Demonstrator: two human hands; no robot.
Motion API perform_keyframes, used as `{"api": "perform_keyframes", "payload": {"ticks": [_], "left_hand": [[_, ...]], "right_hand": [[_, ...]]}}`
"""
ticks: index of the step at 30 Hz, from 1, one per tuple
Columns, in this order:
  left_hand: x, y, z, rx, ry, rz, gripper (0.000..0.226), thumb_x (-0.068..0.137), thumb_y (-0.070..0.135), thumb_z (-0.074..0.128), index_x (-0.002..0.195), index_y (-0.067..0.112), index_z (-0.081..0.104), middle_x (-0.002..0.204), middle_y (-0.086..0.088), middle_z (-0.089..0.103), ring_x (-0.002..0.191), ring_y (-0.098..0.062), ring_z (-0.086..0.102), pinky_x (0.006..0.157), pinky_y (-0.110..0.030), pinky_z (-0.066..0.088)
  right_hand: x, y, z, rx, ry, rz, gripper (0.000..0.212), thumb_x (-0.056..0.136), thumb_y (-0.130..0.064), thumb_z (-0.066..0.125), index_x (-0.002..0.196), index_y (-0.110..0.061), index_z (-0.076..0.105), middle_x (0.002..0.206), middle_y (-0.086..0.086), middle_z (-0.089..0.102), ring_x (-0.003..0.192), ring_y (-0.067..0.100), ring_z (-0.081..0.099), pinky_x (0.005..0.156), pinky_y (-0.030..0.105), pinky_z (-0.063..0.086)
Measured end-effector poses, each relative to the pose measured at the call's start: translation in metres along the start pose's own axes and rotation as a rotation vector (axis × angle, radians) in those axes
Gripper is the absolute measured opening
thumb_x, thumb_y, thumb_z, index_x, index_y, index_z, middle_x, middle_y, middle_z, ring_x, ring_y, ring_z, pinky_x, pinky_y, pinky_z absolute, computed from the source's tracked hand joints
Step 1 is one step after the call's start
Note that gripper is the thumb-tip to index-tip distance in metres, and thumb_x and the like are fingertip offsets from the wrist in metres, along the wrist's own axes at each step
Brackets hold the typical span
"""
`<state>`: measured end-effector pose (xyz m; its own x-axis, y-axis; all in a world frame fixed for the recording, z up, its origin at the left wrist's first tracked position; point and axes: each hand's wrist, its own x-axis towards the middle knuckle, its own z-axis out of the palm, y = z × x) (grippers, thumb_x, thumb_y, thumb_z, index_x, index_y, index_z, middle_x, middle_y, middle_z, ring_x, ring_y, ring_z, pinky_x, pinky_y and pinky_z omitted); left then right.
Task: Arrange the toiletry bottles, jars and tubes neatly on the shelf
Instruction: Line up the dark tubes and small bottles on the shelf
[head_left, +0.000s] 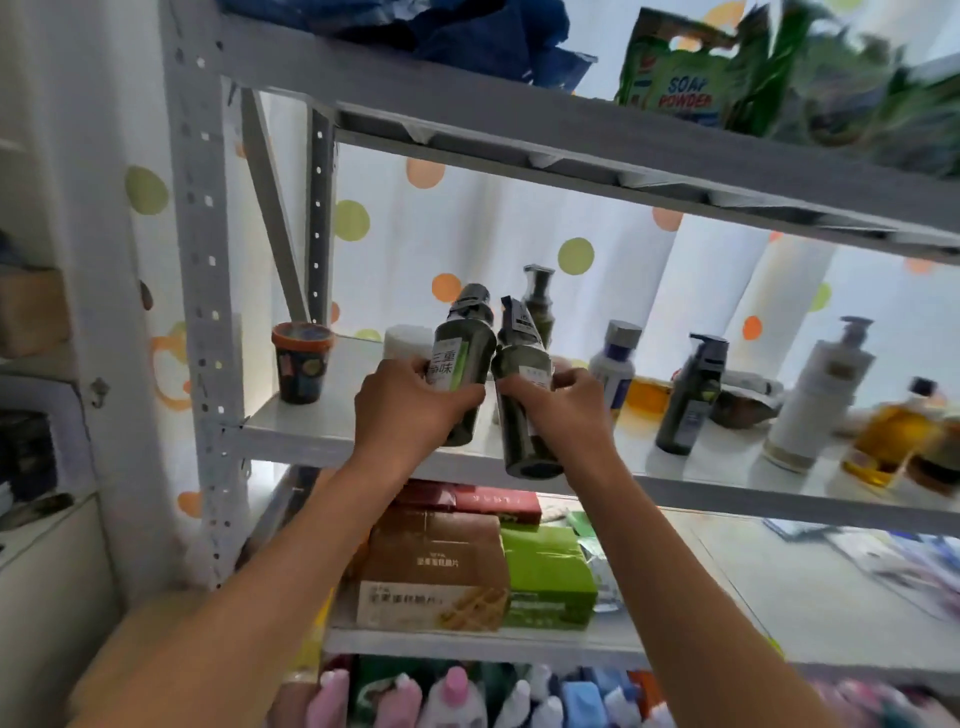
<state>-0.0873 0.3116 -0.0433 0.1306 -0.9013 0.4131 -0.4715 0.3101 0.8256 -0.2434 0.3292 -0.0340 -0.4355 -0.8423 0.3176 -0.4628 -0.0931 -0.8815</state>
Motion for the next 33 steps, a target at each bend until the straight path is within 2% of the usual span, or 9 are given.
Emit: {"api": "perform_keyframes", "payload": {"ticks": [4, 6, 10, 15, 17, 20, 24, 28, 33], "left_hand": [[-0.029, 0.024, 0.021, -0.027, -0.044, 0.029, 0.04, 0.063, 0.052, 0.078, 0.091, 0.025, 0.068, 0.074, 0.01, 0.068, 0.061, 0.005, 0.059, 0.046, -0.011, 0.039], [-0.041, 0.035, 0.031, -0.037, -0.074, 0.056, 0.044, 0.063, 0.052, 0.078, 0.097, 0.026, 0.068, 0.076, 0.011, 0.067, 0.064, 0.002, 0.062, 0.051, -0.014, 0.045], [-0.065, 0.057, 0.064, -0.018, -0.106, 0.092, 0.045, 0.063, 0.052, 0.078, 0.099, 0.027, 0.068, 0.08, 0.013, 0.064, 0.071, -0.006, 0.066, 0.068, -0.029, 0.059], [-0.095, 0.094, 0.128, -0.053, -0.102, 0.083, 0.047, 0.063, 0.045, 0.081, 0.103, 0.024, 0.069, 0.075, 0.014, 0.061, 0.068, -0.007, 0.067, 0.065, -0.033, 0.061], [-0.108, 0.112, 0.161, -0.049, -0.096, 0.076, 0.044, 0.062, 0.045, 0.081, 0.099, 0.024, 0.069, 0.076, 0.011, 0.066, 0.066, -0.008, 0.068, 0.063, -0.034, 0.061], [-0.121, 0.138, 0.211, -0.005, -0.089, 0.071, 0.051, 0.058, 0.051, 0.079, 0.099, 0.022, 0.07, 0.084, 0.006, 0.072, 0.069, -0.011, 0.069, 0.065, -0.034, 0.06], [-0.139, 0.163, 0.282, 0.032, -0.072, 0.059, 0.056, 0.059, 0.048, 0.079, 0.106, 0.022, 0.065, 0.085, 0.006, 0.067, 0.072, -0.013, 0.068, 0.067, -0.034, 0.061], [-0.149, 0.173, 0.332, 0.107, -0.057, -0.01, 0.055, 0.061, 0.048, 0.077, 0.106, 0.019, 0.064, 0.094, 0.001, 0.07, 0.078, -0.016, 0.067, 0.068, -0.028, 0.057], [-0.139, 0.185, 0.367, 0.26, -0.058, -0.049, 0.052, 0.063, 0.05, 0.076, 0.1, 0.016, 0.063, 0.092, 0.0, 0.069, 0.075, -0.016, 0.062, 0.055, -0.02, 0.045]], "right_hand": [[-0.007, 0.018, -0.04, 0.005, 0.071, 0.046, 0.049, 0.058, -0.049, 0.078, 0.091, -0.017, 0.063, 0.078, -0.001, 0.067, 0.07, 0.016, 0.066, 0.06, 0.031, 0.054], [-0.006, 0.028, -0.059, 0.025, 0.11, 0.076, 0.055, 0.052, -0.052, 0.077, 0.091, -0.016, 0.061, 0.077, -0.001, 0.066, 0.07, 0.018, 0.066, 0.064, 0.037, 0.057], [-0.004, 0.055, -0.103, 0.019, 0.138, 0.095, 0.055, 0.057, -0.05, 0.079, 0.095, -0.016, 0.058, 0.084, 0.0, 0.065, 0.075, 0.018, 0.064, 0.069, 0.036, 0.054], [0.013, 0.094, -0.168, 0.014, 0.112, 0.094, 0.071, 0.045, -0.06, 0.074, 0.099, -0.017, 0.06, 0.088, 0.0, 0.066, 0.078, 0.018, 0.065, 0.074, 0.041, 0.057], [0.025, 0.113, -0.199, 0.007, 0.096, 0.083, 0.071, 0.045, -0.061, 0.072, 0.1, -0.018, 0.06, 0.09, -0.001, 0.067, 0.079, 0.018, 0.065, 0.077, 0.043, 0.057], [0.042, 0.144, -0.246, 0.006, 0.087, 0.074, 0.064, 0.053, -0.057, 0.076, 0.101, -0.018, 0.059, 0.09, 0.0, 0.067, 0.08, 0.019, 0.065, 0.075, 0.041, 0.056], [0.068, 0.196, -0.305, 0.033, 0.062, 0.061, 0.054, 0.068, -0.046, 0.078, 0.106, -0.013, 0.057, 0.091, 0.002, 0.064, 0.076, 0.016, 0.061, 0.058, 0.027, 0.046], [0.09, 0.233, -0.342, -0.007, 0.035, 0.083, 0.062, 0.069, -0.051, 0.077, 0.113, -0.014, 0.054, 0.099, 0.005, 0.062, 0.083, 0.022, 0.061, 0.062, 0.028, 0.047], [0.108, 0.251, -0.37, -0.026, -0.019, 0.084, 0.061, 0.075, -0.047, 0.076, 0.12, -0.013, 0.052, 0.106, 0.006, 0.06, 0.089, 0.025, 0.059, 0.063, 0.028, 0.045]]}}
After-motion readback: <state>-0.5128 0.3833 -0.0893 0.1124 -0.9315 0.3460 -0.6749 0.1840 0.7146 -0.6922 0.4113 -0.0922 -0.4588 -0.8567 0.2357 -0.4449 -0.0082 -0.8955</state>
